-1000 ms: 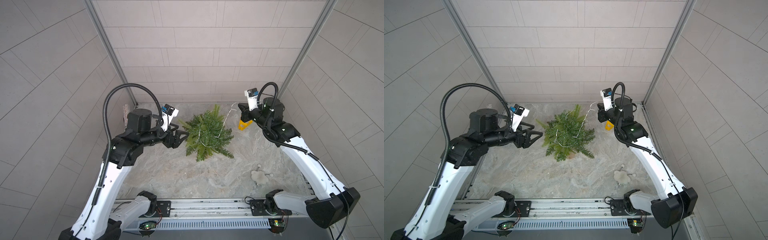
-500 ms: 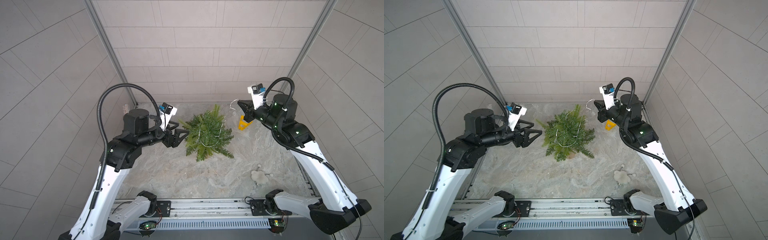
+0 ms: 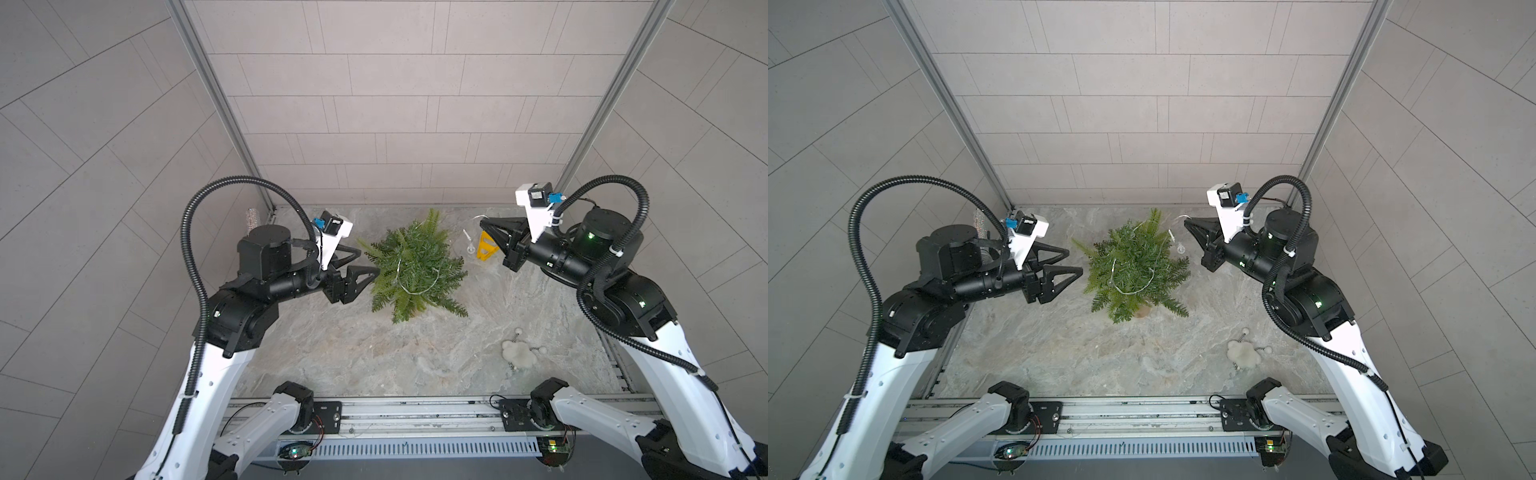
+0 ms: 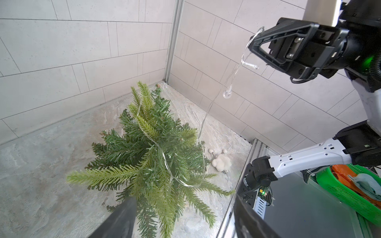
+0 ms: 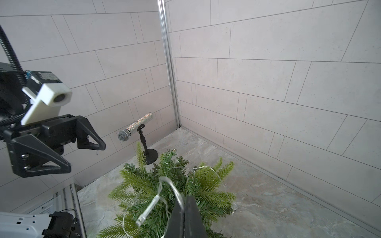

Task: Remove string lights from the small christmas tree
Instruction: Remove the light string from the Christmas tree.

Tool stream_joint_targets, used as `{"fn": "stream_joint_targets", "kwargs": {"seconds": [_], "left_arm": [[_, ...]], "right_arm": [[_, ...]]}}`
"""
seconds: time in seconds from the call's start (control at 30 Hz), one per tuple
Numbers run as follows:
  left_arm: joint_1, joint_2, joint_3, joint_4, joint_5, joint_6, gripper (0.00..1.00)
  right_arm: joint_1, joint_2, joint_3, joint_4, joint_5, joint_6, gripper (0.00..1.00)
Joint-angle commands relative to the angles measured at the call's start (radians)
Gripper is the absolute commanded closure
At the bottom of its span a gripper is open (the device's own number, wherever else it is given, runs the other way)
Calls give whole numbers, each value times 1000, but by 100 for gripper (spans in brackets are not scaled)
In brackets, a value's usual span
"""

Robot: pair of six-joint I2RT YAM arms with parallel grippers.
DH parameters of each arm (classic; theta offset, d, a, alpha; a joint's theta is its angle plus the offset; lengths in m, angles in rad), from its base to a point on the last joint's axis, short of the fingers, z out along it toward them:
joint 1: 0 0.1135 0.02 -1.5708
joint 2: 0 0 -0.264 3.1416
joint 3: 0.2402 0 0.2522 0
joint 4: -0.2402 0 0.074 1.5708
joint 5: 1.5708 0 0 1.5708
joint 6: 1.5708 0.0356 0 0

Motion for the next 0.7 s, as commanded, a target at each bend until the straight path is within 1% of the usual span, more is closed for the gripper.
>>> {"fn": "stream_joint_targets", "kwargs": {"seconds": [0.0,0.23,0.37,0.53,0.67], "left_arm": [[-4,-16,-17,25,24,6,22],[-4,-56,-51,49,56,42,22],[-4,-69,-81,78,99,81,21],[-8,-37,-87,108,162,111,19],[-24,-13,-108,239,180,35,17]], "right_arm": [[9,-7,45,-1,-50,43,100],[68,29,100,40,-164,83,100],[147,83,146,53,-160,68,100],[226,169,217,88,-157,59,100],[251,246,291,115,-156,66,100]]}}
